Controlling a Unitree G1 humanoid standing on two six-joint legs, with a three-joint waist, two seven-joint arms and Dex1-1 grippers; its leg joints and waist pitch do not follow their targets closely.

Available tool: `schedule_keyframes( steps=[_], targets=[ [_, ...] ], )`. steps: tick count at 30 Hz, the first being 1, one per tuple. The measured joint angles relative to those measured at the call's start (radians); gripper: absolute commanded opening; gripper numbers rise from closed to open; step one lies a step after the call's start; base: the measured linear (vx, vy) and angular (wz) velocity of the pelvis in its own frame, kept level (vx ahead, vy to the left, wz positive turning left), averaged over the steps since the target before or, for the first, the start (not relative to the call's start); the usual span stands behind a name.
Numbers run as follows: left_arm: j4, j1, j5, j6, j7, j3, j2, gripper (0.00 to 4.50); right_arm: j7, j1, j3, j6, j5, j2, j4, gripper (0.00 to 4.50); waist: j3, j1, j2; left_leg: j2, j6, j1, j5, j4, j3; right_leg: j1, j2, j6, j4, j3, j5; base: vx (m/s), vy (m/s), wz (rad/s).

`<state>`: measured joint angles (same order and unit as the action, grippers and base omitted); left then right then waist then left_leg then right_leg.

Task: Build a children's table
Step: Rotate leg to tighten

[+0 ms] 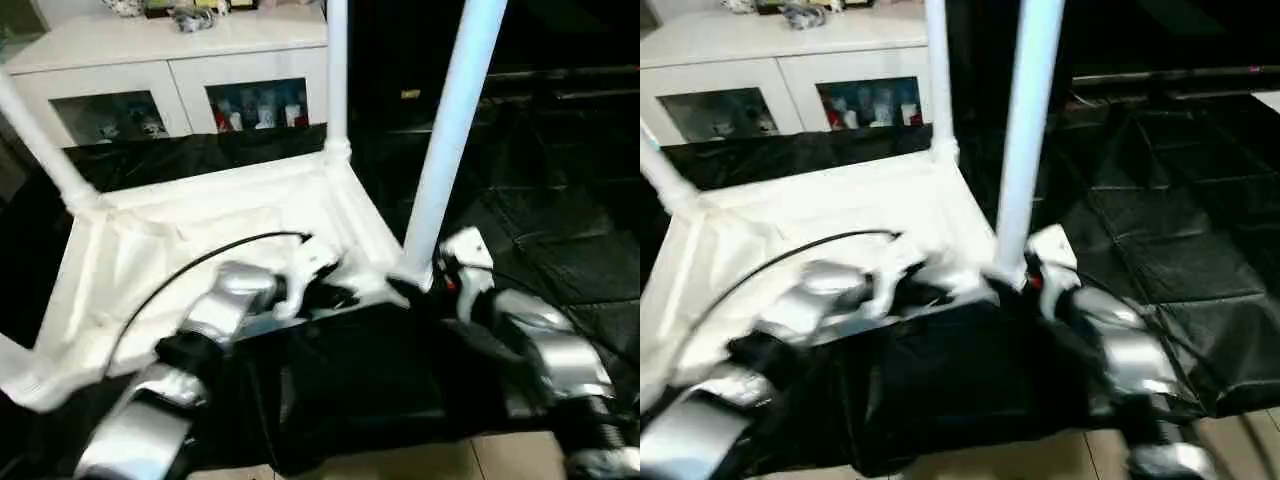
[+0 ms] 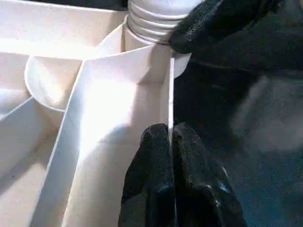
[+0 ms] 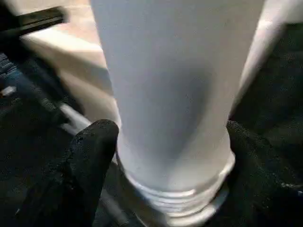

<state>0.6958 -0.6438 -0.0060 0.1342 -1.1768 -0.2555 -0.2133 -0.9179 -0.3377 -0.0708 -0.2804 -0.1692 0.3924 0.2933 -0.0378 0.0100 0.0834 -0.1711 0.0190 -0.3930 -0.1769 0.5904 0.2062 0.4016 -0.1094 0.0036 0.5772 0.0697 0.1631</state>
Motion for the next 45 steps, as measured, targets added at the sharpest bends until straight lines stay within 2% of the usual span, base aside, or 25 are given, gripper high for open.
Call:
schedule_keyframes(
  steps=[4,5,9,11,13,17,24,29,31,34,35,37,45],
  targets=[
    [-0.023,0.008,-0.014,0.012,-0.076,-0.018,-0.027,0.00,-0.084,0.001,-0.017,0.008,-0.016,0.027,-0.007,3.58,-0.001,0.009,-0.001,0.000,0.000,-0.001,0.000,0.001,0.000,0.000,0.000,-0.001,0.000,0.000,0.000,0.000,0.000,0.00],
    [-0.024,0.008,-0.015,0.013,-0.084,-0.018,-0.030,0.00,-0.095,0.001,-0.017,0.008,-0.019,0.029,-0.007,3.33,-0.001,0.011,-0.002,0.000,0.000,-0.001,0.000,0.001,0.000,0.000,0.000,-0.001,0.000,0.000,0.000,0.000,0.000,0.00],
    [-0.038,0.014,-0.017,0.021,-0.096,-0.018,-0.033,0.00,-0.115,0.001,-0.017,0.003,-0.031,0.040,-0.007,3.08,-0.001,0.019,-0.002,0.000,0.000,-0.001,0.000,0.002,0.000,0.001,0.000,-0.001,0.000,-0.001,-0.001,0.000,0.000,0.00],
    [-0.046,0.016,-0.017,0.026,-0.096,-0.019,-0.035,0.00,-0.119,0.001,-0.017,0.001,-0.034,0.042,-0.007,3.08,-0.001,0.021,-0.002,0.000,0.000,-0.001,0.000,0.002,0.000,0.001,0.000,-0.001,0.000,0.000,-0.001,0.000,0.000,0.00],
    [-0.046,0.016,-0.017,0.029,-0.085,-0.019,-0.031,0.00,-0.109,0.002,-0.017,0.000,-0.032,0.029,-0.007,2.89,-0.001,0.021,-0.002,0.000,0.000,-0.001,0.000,0.002,0.000,0.001,0.000,-0.001,0.000,0.000,-0.001,0.000,0.000,0.00],
    [-0.036,0.014,-0.007,0.024,-0.013,-0.016,-0.010,0.00,-0.012,0.001,-0.007,0.002,-0.011,-0.007,0.005,2.80,-0.001,0.019,-0.002,0.000,0.000,0.000,0.000,0.002,0.000,0.001,0.000,-0.001,0.000,-0.001,-0.001,0.000,0.000,0.00],
    [0.109,-0.070,0.041,0.006,0.266,0.009,0.124,0.00,0.418,-0.079,0.097,0.008,0.056,-0.174,0.135,2.79,-0.001,0.007,-0.002,0.001,0.000,0.002,0.000,0.002,0.000,-0.001,0.000,0.001,0.000,-0.001,0.000,0.000,0.000,0.00],
    [0.138,-0.084,0.043,0.007,0.322,0.016,0.151,0.00,0.532,-0.098,0.114,0.016,0.080,-0.225,0.159,2.79,0.001,0.000,0.001,0.002,0.000,0.004,0.000,0.002,0.000,-0.004,-0.001,0.001,0.000,-0.002,0.000,0.000,0.000,0.00],
    [0.139,-0.084,0.043,0.007,0.322,0.017,0.152,0.00,0.527,-0.096,0.124,0.017,0.077,-0.231,0.159,3.34,0.001,-0.001,0.001,0.002,0.000,0.003,0.000,0.002,0.000,-0.004,-0.001,0.001,0.000,-0.001,0.001,0.000,0.000,0.00],
    [0.139,-0.084,0.043,0.006,0.310,0.017,0.150,0.00,0.484,-0.086,0.132,0.016,0.064,-0.223,0.147,3.51,0.001,-0.002,0.002,0.002,0.000,0.003,0.000,0.002,0.000,-0.004,-0.001,0.001,-0.001,-0.002,0.001,0.000,0.000,0.00],
    [0.138,-0.084,0.042,0.005,0.293,0.018,0.145,0.00,0.442,-0.076,0.128,0.017,0.058,-0.208,0.137,3.69,0.001,-0.002,0.002,0.002,0.000,0.003,0.000,0.002,0.000,-0.004,-0.001,0.002,-0.001,-0.002,0.001,0.000,0.000,0.00],
    [0.124,-0.076,0.038,0.004,0.234,0.017,0.125,0.00,0.331,-0.046,0.092,0.018,0.052,-0.144,0.098,3.69,0.001,-0.002,0.002,0.002,0.000,0.003,0.000,0.001,0.000,-0.004,-0.001,-0.001,-0.001,-0.001,-0.001,0.000,0.000,0.00],
    [0.027,-0.015,0.001,-0.001,0.030,-0.002,0.017,0.00,0.042,0.007,0.003,0.011,0.006,-0.006,0.001,3.69,0.000,-0.003,0.002,0.000,0.000,0.002,0.000,0.000,0.000,-0.002,0.000,-0.001,0.000,0.000,-0.001,0.000,0.000,0.00]
  ],
)
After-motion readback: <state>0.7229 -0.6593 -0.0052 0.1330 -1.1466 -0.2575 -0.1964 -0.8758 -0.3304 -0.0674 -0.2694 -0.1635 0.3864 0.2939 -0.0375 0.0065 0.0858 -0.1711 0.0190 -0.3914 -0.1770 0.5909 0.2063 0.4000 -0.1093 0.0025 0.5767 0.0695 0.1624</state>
